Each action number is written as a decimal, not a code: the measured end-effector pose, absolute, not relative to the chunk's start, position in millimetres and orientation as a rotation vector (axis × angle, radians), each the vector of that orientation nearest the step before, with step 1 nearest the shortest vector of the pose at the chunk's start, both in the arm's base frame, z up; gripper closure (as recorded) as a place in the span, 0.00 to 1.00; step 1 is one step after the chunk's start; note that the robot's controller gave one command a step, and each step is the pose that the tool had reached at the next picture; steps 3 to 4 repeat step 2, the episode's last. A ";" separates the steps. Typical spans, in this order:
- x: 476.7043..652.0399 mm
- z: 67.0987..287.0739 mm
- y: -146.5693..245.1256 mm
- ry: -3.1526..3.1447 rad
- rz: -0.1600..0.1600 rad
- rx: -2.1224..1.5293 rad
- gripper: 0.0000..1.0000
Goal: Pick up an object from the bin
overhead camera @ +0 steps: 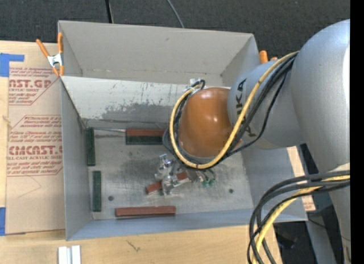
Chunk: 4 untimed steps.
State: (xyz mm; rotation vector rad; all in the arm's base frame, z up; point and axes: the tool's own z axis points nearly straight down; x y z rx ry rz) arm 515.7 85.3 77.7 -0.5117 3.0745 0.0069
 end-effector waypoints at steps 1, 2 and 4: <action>515.7 77.7 85.3 3.074 0.007 -0.512 1.00; 529.8 249.6 102.5 3.109 0.002 -0.377 1.00; 529.8 249.6 102.5 3.109 0.002 -0.377 1.00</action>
Offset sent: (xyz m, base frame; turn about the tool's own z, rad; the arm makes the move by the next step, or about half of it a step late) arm 0.0121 0.0164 0.1687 0.0885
